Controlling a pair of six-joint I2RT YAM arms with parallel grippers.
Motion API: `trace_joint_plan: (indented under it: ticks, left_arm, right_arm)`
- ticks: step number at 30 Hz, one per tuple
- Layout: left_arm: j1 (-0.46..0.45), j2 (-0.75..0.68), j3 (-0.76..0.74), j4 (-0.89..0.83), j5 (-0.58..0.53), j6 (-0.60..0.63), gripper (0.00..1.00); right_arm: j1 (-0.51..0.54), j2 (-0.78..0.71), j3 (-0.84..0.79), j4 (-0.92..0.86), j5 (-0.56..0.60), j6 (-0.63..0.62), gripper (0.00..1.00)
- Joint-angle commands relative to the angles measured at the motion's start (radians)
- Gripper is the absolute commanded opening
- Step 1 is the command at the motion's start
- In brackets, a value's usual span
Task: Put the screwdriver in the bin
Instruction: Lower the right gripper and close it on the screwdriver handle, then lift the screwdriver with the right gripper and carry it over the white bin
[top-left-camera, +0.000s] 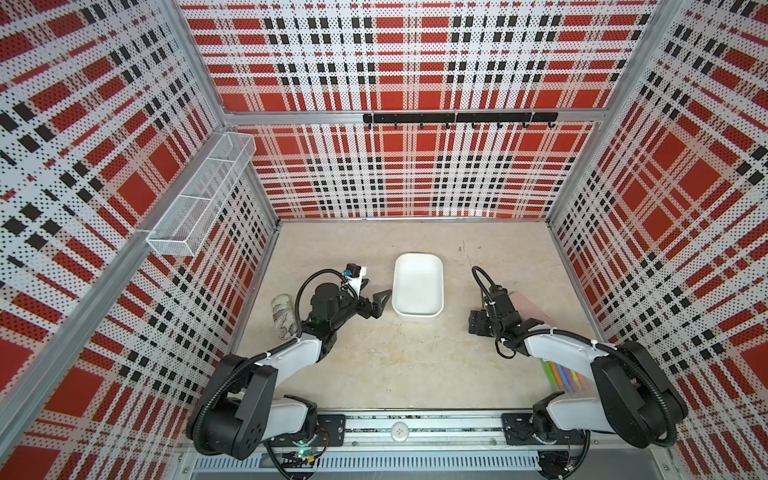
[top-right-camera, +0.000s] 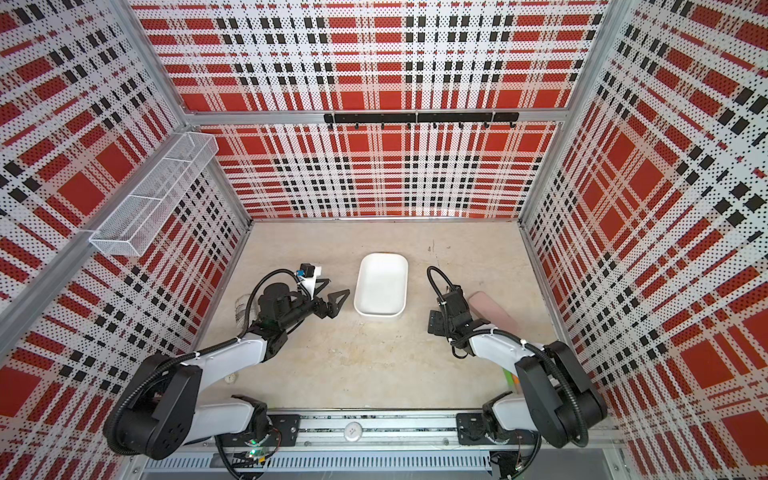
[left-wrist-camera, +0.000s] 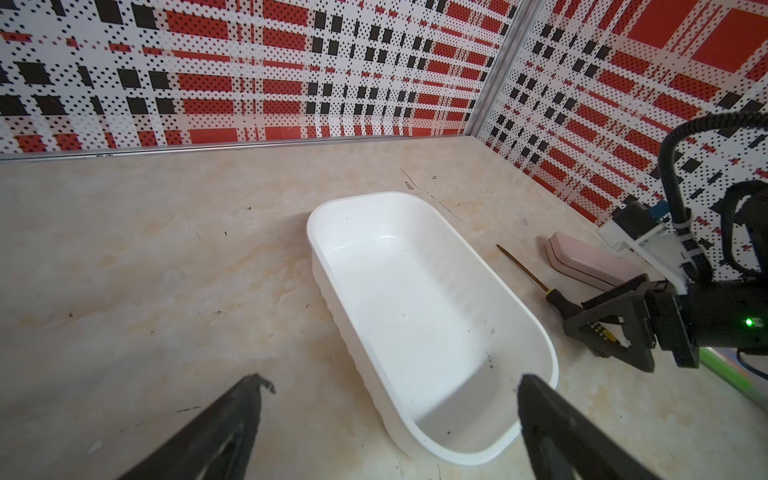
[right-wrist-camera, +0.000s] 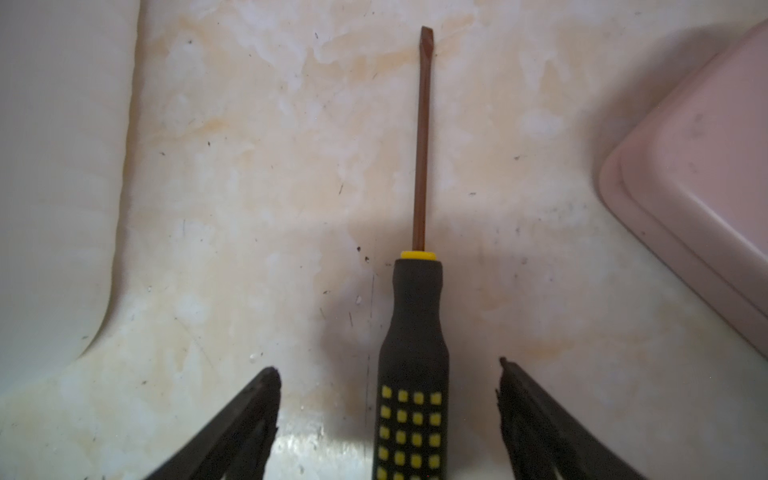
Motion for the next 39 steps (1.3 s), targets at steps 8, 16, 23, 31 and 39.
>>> trace_joint_plan:
  ticks: [8,16,23,31,39]
  left_arm:
    - [0.010,0.008,-0.003,0.000,0.026,0.014,0.98]
    - [0.024,0.021,0.006,0.000,0.047,-0.002,0.98]
    - [0.031,0.021,0.002,0.000,0.046,-0.002,0.98]
    - [0.030,0.031,0.006,0.000,0.048,-0.003,0.98]
    - [0.032,0.031,0.006,0.000,0.051,-0.003,0.98]
  right_arm:
    - [0.034,0.062,0.058,-0.046,0.068,0.026,0.71]
    - [0.044,0.126,0.088,-0.051,0.065,0.039,0.60]
    - [0.048,0.130,0.092,-0.061,0.083,0.045,0.57]
    - [0.048,0.142,0.096,-0.076,0.084,0.042,0.39]
    - [0.049,0.139,0.101,-0.086,0.088,0.043,0.13]
